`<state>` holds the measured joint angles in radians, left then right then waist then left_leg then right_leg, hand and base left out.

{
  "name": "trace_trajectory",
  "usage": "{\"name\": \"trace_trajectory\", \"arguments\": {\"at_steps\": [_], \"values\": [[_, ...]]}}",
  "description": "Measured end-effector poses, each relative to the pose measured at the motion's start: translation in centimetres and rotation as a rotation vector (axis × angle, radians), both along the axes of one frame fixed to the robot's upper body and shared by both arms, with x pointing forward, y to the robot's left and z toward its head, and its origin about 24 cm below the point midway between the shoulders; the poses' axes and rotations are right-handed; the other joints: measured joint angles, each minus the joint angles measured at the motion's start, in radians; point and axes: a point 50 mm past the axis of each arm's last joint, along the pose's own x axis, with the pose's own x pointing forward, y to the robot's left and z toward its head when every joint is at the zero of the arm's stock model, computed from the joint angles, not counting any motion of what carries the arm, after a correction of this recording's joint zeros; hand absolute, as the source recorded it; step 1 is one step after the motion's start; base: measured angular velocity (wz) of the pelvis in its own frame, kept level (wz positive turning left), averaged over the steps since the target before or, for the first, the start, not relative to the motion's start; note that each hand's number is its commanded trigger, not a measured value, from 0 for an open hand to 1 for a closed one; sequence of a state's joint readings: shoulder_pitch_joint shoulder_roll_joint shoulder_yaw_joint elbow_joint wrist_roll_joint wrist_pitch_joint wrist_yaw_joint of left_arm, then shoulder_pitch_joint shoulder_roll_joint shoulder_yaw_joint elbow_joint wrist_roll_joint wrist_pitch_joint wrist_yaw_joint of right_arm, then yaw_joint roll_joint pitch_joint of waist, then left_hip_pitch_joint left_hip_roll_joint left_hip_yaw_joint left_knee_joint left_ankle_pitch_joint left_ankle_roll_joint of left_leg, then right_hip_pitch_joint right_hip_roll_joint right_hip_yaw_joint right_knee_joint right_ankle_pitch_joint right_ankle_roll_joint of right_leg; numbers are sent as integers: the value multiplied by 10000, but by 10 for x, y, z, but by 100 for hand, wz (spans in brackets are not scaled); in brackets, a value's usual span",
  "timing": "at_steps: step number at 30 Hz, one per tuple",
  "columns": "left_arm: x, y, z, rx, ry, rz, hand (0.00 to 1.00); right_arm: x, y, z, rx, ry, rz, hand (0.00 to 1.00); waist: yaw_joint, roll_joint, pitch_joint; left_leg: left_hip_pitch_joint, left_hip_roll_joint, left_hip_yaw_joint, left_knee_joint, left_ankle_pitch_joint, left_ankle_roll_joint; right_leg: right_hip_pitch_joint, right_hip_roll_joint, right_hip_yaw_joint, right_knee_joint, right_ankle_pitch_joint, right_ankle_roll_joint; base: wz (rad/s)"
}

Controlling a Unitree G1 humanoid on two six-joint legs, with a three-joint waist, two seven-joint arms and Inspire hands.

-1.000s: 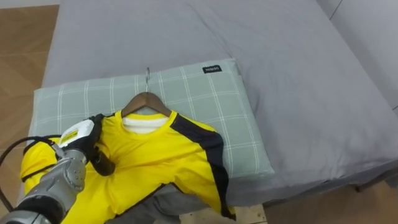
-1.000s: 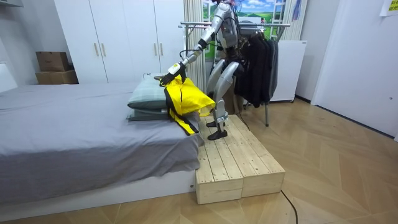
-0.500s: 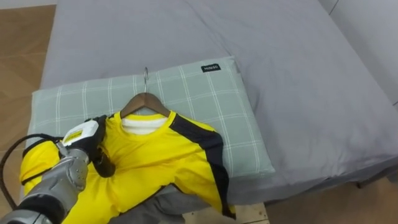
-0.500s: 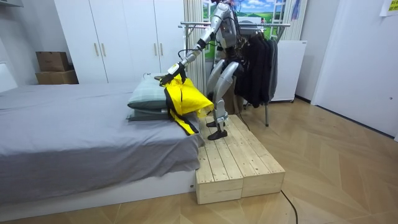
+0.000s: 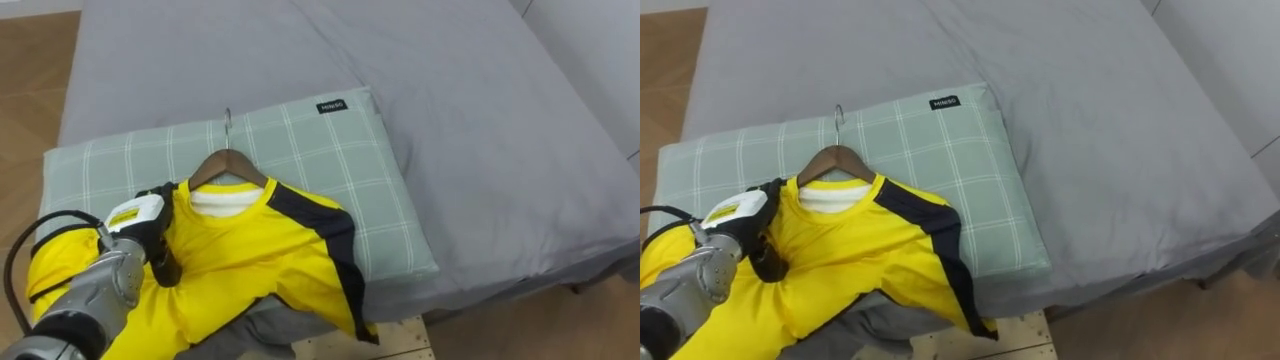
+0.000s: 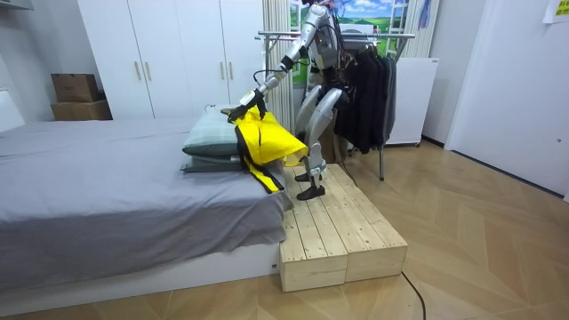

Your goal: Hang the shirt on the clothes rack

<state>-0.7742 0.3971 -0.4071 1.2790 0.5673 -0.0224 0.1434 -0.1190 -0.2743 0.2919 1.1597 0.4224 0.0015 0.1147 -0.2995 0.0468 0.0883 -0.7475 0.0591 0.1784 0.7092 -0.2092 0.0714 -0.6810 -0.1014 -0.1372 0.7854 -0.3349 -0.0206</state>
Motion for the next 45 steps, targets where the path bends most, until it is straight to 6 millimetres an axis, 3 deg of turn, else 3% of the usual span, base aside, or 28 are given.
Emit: {"name": "trace_trajectory", "arguments": {"at_steps": [3,4,5,13,45], "values": [[0,0,0,152,36,-87,53,0,0,0,6,10,-1,0,-6,-5,3,1,-2,3,-2,1,2,1,-7,-1,2,-1,2,0],[0,0,0,155,37,-90,96,0,0,0,8,13,-1,0,-7,-7,4,1,-3,3,-2,1,1,0,-7,-1,2,-2,4,0],[0,0,0,154,36,-89,100,0,0,0,13,22,-2,0,-7,-10,6,1,-2,3,-1,0,1,1,-7,-2,1,-4,7,0],[6,6,13,512,-368,-54,100,0,0,0,65,21,30,0,-39,-23,15,29,-8,20,-8,2,5,21,-12,18,0,-6,11,0],[-2,8,1,-709,27,360,100,1,1,1,141,-95,82,0,50,-29,19,438,-8,118,-205,24,49,429,8,123,-212,-29,50,0]]}}
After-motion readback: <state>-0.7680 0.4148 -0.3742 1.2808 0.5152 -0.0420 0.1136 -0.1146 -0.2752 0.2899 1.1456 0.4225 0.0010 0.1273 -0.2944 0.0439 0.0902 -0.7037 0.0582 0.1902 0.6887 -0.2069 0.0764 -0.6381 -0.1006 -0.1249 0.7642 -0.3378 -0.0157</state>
